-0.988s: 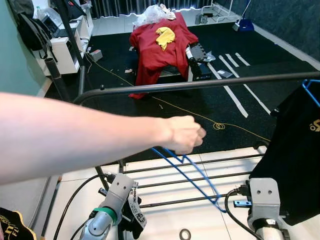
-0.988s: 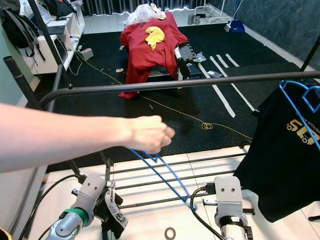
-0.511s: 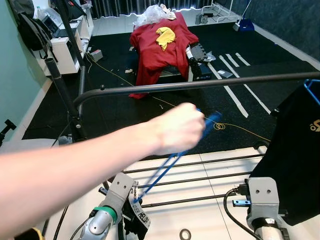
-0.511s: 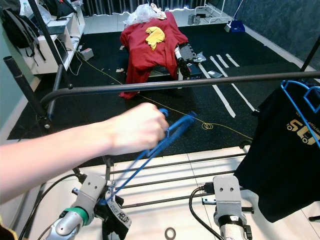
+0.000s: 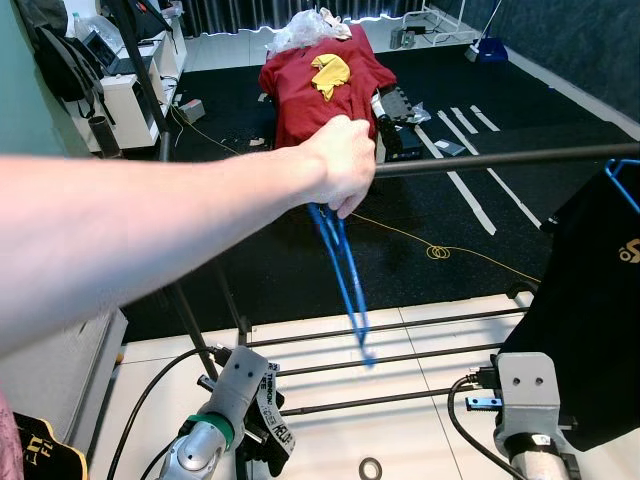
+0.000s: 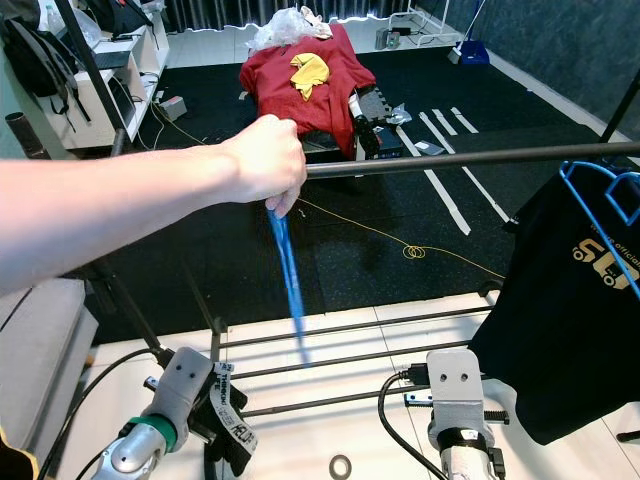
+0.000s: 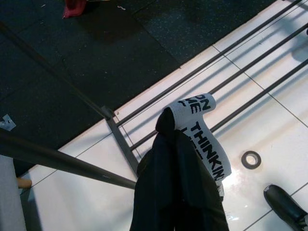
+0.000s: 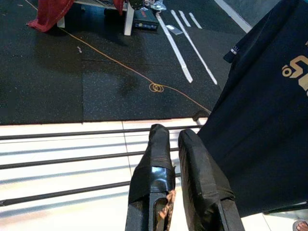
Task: Hang hanger
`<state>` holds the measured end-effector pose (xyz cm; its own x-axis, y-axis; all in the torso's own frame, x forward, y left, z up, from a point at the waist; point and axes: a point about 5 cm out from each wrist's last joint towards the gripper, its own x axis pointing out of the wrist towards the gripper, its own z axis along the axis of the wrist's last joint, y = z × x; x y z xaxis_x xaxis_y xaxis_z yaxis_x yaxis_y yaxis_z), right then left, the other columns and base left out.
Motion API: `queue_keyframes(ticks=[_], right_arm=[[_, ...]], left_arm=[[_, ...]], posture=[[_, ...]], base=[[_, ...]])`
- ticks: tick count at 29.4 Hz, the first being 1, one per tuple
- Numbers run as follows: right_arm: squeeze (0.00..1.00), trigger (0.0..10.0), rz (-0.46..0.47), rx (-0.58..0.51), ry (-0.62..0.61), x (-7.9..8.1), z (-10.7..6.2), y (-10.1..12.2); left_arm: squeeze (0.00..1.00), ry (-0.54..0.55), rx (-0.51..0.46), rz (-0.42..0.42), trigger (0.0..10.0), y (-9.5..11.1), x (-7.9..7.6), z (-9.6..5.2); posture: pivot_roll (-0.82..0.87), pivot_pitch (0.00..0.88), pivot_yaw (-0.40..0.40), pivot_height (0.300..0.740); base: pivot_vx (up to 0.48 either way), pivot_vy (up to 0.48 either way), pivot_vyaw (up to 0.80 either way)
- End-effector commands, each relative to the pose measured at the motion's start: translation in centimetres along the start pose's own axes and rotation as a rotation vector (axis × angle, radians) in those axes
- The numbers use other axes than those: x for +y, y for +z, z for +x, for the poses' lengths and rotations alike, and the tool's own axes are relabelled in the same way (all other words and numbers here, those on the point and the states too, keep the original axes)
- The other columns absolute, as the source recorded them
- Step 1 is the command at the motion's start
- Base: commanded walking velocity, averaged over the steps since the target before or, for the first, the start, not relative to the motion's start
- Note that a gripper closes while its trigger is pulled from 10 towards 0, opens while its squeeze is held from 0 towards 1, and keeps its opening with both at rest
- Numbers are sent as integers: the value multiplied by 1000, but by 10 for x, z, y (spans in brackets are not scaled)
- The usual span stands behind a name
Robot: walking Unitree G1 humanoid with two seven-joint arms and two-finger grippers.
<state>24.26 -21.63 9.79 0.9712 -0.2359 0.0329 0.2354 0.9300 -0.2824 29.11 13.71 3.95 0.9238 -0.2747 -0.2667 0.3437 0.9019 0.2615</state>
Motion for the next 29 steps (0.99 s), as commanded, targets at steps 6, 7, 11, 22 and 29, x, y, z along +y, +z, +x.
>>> queue_keyframes(ticks=[6, 7, 11, 22, 29], right_arm=[[0, 10000, 1, -3, 1, 2, -2, 0], [0, 10000, 1, -6, 5, 2, -2, 0], [0, 10000, 0, -12, 5, 2, -1, 2], [0, 10000, -188, -451, -138, -32, 0, 109], [455, 10000, -202, -606, -220, -50, 2, 156]], left_arm=[[0, -7, 30, 10, 10000, -9, 0, -3], [0, -7, 30, 10, 10000, -9, 0, -3], [0, -6, 30, 10, 10000, -9, 0, -3], [0, -9, 37, 21, 10000, -12, 2, -6], [0, -19, 31, 21, 10000, -9, 0, -3]], posture=[[-314, 127, 129, 740], [-309, 125, 125, 740], [-309, 124, 123, 740], [-324, 123, 129, 740], [-336, 119, 136, 740]], base=[[0, 0, 0], [0, 0, 0], [0, 0, 0], [0, 0, 0], [0, 0, 0]])
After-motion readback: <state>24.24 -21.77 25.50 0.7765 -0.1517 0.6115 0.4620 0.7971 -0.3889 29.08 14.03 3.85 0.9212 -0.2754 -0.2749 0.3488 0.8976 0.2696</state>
